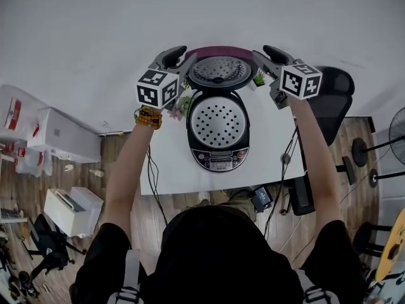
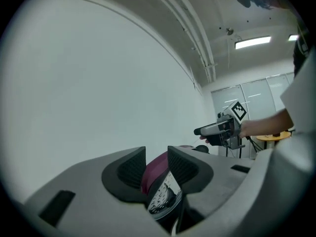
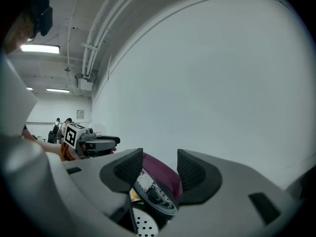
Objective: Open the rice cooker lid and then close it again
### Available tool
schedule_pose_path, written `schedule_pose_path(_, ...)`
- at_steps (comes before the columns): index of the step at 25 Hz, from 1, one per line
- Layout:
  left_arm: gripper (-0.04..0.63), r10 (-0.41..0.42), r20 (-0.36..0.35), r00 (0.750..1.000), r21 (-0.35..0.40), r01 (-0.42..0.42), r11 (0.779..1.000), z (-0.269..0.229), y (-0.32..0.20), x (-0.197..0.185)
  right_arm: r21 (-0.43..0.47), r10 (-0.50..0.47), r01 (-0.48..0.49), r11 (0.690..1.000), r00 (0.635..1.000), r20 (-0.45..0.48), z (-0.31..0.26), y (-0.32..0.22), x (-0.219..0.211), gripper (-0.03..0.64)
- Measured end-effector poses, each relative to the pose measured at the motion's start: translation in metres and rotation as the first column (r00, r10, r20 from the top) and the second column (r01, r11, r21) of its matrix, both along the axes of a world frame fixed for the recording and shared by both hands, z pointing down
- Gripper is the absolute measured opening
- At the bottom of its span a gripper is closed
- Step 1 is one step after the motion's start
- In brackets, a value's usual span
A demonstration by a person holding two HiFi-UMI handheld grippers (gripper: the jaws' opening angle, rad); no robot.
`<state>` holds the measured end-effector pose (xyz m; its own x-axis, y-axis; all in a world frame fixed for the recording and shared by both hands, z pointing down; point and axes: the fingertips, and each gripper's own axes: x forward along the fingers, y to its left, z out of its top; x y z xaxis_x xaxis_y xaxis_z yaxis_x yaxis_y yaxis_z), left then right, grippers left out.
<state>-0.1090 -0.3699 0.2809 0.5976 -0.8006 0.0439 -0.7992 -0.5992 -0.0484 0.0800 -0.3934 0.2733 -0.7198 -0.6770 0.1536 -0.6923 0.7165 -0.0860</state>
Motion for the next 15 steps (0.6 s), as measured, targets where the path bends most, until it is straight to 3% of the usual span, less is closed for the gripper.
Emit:
schedule_pose_path(4,0.144,0.042,-0.002,0.999,-0.025,-0.042,0.999,0.001,-0.014,0.007,-0.053,-0.009,0.011,0.999,0.999,0.048,0.007,-0.024,0.0,0.225)
schedule_pose_path(11,0.144,0.046,-0.016,0.999,-0.094,-0.047,0.994,0.018,-0.034,0.005,-0.186,-0.01,0.037,0.982,0.989,0.146,0.027,-0.048,0.001,0.225)
schedule_pose_path(15,0.143,0.066,-0.035,0.997,-0.132,-0.07,0.989,0.028,-0.041,0.002,-0.223,-0.054,0.077,0.972,0.993,0.108,0.044,-0.048,-0.009,0.225)
